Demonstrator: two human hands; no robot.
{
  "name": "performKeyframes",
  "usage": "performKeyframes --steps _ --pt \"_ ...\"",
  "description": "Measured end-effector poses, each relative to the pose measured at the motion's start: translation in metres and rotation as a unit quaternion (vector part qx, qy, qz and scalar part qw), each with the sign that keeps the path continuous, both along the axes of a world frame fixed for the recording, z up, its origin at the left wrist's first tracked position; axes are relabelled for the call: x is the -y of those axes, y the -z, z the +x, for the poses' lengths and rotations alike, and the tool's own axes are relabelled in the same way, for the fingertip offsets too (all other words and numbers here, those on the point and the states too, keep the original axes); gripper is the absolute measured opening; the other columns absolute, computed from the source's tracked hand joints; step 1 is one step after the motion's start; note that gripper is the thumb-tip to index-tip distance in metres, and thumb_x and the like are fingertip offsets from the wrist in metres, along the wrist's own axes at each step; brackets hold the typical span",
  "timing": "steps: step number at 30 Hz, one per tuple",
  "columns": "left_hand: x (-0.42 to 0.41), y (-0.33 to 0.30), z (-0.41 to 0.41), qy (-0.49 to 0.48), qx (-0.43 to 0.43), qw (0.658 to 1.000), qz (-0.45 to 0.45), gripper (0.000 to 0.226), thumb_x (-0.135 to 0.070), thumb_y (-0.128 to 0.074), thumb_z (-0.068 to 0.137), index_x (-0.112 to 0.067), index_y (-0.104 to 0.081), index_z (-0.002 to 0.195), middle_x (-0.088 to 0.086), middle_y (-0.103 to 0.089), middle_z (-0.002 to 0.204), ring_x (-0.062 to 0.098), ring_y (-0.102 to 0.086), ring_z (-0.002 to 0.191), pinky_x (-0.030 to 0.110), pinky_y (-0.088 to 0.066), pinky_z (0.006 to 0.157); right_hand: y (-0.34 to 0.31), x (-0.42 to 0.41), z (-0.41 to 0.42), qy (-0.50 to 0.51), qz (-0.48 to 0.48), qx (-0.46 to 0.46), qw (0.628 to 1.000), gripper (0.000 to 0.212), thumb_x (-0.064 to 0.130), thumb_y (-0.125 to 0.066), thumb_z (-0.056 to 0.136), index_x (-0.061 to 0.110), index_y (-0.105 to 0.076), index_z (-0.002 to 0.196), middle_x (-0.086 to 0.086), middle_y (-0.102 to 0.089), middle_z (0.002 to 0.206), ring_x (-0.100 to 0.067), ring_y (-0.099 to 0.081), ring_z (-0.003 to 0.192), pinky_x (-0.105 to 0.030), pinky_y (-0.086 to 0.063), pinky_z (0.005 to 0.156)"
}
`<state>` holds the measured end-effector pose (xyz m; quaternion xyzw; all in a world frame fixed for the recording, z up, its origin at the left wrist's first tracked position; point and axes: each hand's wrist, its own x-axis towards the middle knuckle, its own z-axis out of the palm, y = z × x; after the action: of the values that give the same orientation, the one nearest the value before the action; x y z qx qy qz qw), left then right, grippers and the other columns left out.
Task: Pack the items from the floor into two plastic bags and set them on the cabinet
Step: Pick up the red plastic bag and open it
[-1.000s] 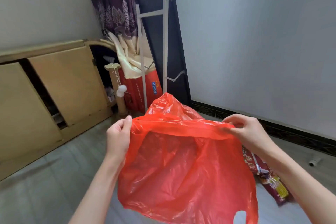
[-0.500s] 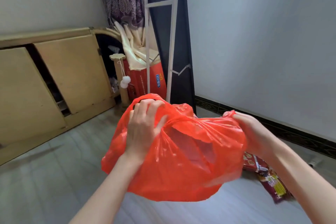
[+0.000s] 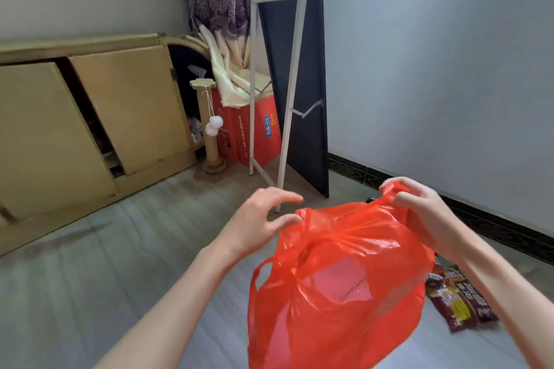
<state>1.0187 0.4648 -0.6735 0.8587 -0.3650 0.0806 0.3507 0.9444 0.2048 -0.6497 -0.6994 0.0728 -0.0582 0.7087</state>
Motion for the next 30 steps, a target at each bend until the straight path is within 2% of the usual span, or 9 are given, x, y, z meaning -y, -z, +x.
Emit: performKeyframes --steps 3,6,10,15,17,20,25,27,30 --pt "0.009 0.008 -0.005 0.036 -0.137 0.99 -0.029 0.013 -0.02 -0.064 0.085 -0.025 -0.072 0.094 -0.009 -0.069 0.098 0.004 -0.063 0.093 0.022 -0.046 0.087 0.0 -0.005 0.001 0.021 -0.184 0.051 0.981 0.036 -0.012 -0.048 0.075 0.021 -0.061 0.082 0.0 -0.062 0.073 -0.007 -0.051 0.052 -0.015 -0.041 0.045" --pt "0.019 0.008 -0.01 0.041 -0.205 0.976 -0.062 0.012 -0.026 -0.061 0.087 -0.028 -0.071 0.093 -0.008 -0.072 0.092 0.007 -0.067 0.086 0.022 -0.051 0.082 -0.001 -0.013 0.0 -0.006 -0.245 0.078 0.966 0.042 -0.013 -0.049 0.071 0.023 -0.062 0.088 -0.001 -0.065 0.081 -0.002 -0.053 0.059 -0.013 -0.044 0.055" --pt "0.037 -0.002 -0.019 0.045 -0.234 0.968 -0.078 0.016 -0.037 -0.066 0.081 -0.028 -0.071 0.093 -0.002 -0.074 0.087 0.007 -0.068 0.08 0.02 -0.053 0.077 0.0 -0.028 0.002 -0.057 -0.282 0.088 0.954 0.045 -0.015 -0.047 0.07 0.024 -0.061 0.088 -0.007 -0.065 0.082 -0.011 -0.052 0.067 -0.027 -0.044 0.063" --pt "0.049 -0.003 -0.024 0.028 -0.193 0.98 -0.032 0.014 -0.018 -0.067 0.082 -0.011 -0.072 0.093 -0.001 -0.071 0.091 -0.004 -0.06 0.076 0.01 -0.046 0.075 -0.002 -0.036 0.004 -0.075 -0.3 0.097 0.946 0.033 -0.003 -0.049 0.068 0.025 -0.059 0.081 0.004 -0.057 0.071 -0.001 -0.045 0.056 -0.013 -0.037 0.053" --pt "0.048 -0.004 -0.023 0.004 -0.229 0.971 -0.066 0.012 -0.011 -0.057 0.088 -0.006 -0.068 0.091 0.005 -0.069 0.087 0.002 -0.06 0.07 0.017 -0.049 0.073 0.004 -0.031 0.008 -0.034 -0.341 0.081 0.936 0.029 -0.003 -0.052 0.071 0.021 -0.061 0.086 0.004 -0.058 0.078 0.002 -0.05 0.063 -0.009 -0.038 0.061" --pt "0.046 -0.004 -0.018 -0.08 -0.294 0.939 -0.159 0.015 -0.009 -0.047 0.094 -0.008 -0.062 0.092 0.008 -0.066 0.081 0.008 -0.062 0.065 0.021 -0.051 0.066 0.019 -0.018 0.014 0.075 -0.449 -0.005 0.891 0.023 0.003 -0.058 0.078 0.014 -0.07 0.093 -0.008 -0.057 0.096 -0.019 -0.056 0.092 -0.025 -0.041 0.081" --pt "0.045 -0.002 -0.013 -0.193 -0.276 0.931 -0.137 0.02 -0.011 -0.047 0.091 -0.01 -0.067 0.093 0.011 -0.068 0.095 0.023 -0.062 0.088 0.033 -0.051 0.082 0.022 -0.023 0.016 0.105 -0.44 -0.152 0.879 0.018 0.014 -0.057 0.079 0.02 -0.073 0.084 -0.011 -0.069 0.092 -0.03 -0.061 0.094 -0.029 -0.046 0.074" --pt "0.043 -0.004 -0.012 -0.19 -0.299 0.924 -0.143 0.022 -0.013 -0.047 0.092 -0.016 -0.066 0.083 0.007 -0.066 0.088 0.02 -0.06 0.08 0.03 -0.051 0.069 0.022 -0.027 0.016 0.129 -0.444 -0.166 0.871 0.018 0.013 -0.056 0.08 0.016 -0.072 0.087 -0.015 -0.067 0.099 -0.032 -0.058 0.1 -0.029 -0.044 0.077" --pt "0.04 -0.005 -0.011 -0.17 -0.347 0.913 -0.128 0.029 -0.012 -0.045 0.088 -0.014 -0.06 0.063 0.009 -0.052 0.068 0.019 -0.047 0.061 0.027 -0.038 0.054 0.023 -0.032 0.014 0.19 -0.515 -0.157 0.821 0.027 0.027 -0.056 0.088 0.006 -0.061 0.106 -0.019 -0.047 0.118 -0.036 -0.042 0.115 -0.042 -0.042 0.092"
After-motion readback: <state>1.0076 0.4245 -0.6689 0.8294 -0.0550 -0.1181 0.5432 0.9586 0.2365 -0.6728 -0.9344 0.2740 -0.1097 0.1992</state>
